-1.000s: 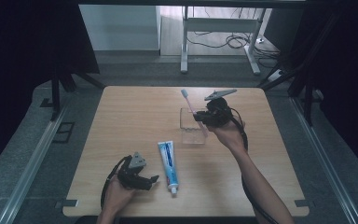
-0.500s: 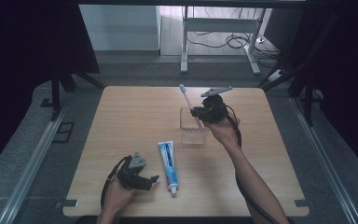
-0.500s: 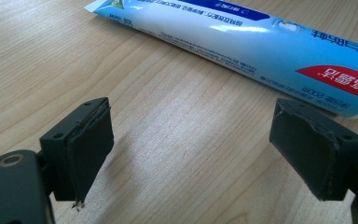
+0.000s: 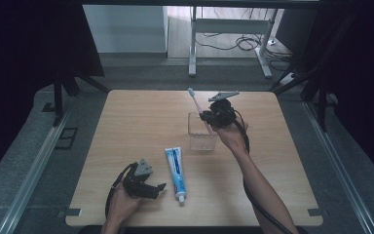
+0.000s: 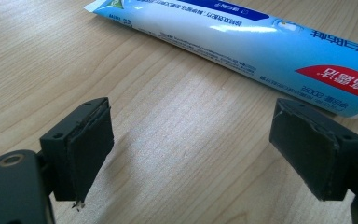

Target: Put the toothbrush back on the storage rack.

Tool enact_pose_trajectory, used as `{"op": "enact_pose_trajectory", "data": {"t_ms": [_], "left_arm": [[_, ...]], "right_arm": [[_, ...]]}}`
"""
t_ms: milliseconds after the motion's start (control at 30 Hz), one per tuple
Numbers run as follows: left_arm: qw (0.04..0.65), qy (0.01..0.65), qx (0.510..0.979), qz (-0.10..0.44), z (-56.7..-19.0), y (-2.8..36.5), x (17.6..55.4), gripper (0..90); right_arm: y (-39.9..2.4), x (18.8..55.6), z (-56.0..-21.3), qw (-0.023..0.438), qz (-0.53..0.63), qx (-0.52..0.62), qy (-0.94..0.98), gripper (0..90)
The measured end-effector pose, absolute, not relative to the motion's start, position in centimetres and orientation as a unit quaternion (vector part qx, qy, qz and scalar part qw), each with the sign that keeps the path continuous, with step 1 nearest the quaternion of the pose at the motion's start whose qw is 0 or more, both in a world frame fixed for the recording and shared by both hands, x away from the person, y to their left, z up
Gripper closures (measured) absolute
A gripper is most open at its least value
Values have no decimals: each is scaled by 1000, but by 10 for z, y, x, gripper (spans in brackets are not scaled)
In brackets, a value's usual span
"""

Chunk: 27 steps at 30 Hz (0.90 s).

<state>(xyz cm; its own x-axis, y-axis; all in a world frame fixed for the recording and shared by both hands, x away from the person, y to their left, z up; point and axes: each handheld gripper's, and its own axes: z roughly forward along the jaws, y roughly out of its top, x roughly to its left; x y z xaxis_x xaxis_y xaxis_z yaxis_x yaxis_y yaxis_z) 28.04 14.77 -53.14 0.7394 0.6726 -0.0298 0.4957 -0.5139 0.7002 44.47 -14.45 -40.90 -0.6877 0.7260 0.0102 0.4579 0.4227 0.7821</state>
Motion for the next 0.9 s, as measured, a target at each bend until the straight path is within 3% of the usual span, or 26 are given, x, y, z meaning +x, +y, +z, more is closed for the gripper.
{"op": "enact_pose_trajectory", "data": {"t_ms": [900], "left_arm": [[353,337,865,118,-532,146,280,137]], "right_arm": [[-135,453,-447,163,356,367,844,792]]}}
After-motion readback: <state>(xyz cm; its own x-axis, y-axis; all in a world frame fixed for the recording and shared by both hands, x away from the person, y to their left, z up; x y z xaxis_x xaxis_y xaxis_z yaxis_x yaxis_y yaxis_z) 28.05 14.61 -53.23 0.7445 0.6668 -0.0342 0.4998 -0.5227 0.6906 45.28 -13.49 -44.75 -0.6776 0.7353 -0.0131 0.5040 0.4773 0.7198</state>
